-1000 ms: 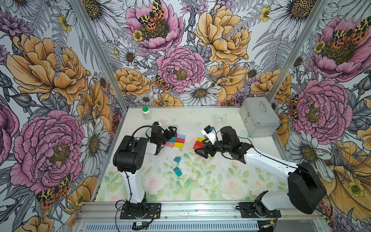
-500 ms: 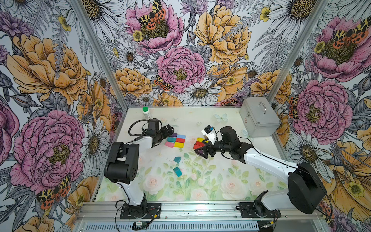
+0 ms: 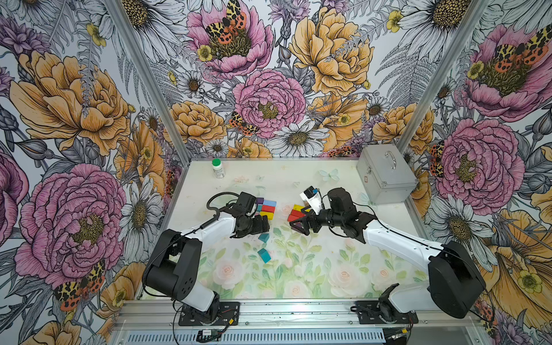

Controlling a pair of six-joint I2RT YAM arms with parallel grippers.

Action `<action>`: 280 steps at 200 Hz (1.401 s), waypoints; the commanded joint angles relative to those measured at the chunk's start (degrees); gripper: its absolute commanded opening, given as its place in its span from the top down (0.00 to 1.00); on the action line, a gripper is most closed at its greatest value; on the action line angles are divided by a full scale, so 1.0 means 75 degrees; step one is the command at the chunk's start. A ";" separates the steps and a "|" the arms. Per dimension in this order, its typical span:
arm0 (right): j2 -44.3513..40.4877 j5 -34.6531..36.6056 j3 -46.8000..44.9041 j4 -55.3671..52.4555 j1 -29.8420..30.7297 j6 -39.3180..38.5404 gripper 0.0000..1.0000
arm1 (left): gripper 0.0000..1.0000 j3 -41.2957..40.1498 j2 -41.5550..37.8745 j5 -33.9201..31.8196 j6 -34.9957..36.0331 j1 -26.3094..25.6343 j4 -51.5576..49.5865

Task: Assemble a piece of candy with building blocks
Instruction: Adjust the building blocks at the center of the board.

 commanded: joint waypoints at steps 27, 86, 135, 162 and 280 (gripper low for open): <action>-0.0112 0.0293 -0.0145 0.0126 0.0110 0.0132 0.04 | 0.09 0.0480 0.0690 -0.0926 0.0500 -0.0140 -0.0099; 0.0057 0.0249 -0.0110 0.0126 0.0099 0.0044 0.04 | 0.17 0.1228 0.1651 -0.1310 0.0868 -0.0196 -0.0111; 0.0350 0.0183 0.0040 0.0126 0.0075 0.0033 0.04 | 0.20 0.1655 0.2066 -0.1701 0.1071 -0.0340 -0.0156; 0.0473 0.0158 0.0133 0.0126 0.0064 0.0045 0.04 | 0.23 0.1819 0.2385 -0.1819 0.1135 -0.0397 -0.0182; 0.0568 0.0156 0.0149 0.0125 0.0052 0.0050 0.04 | 0.23 0.2257 0.2636 -0.1809 0.1310 -0.0412 -0.0199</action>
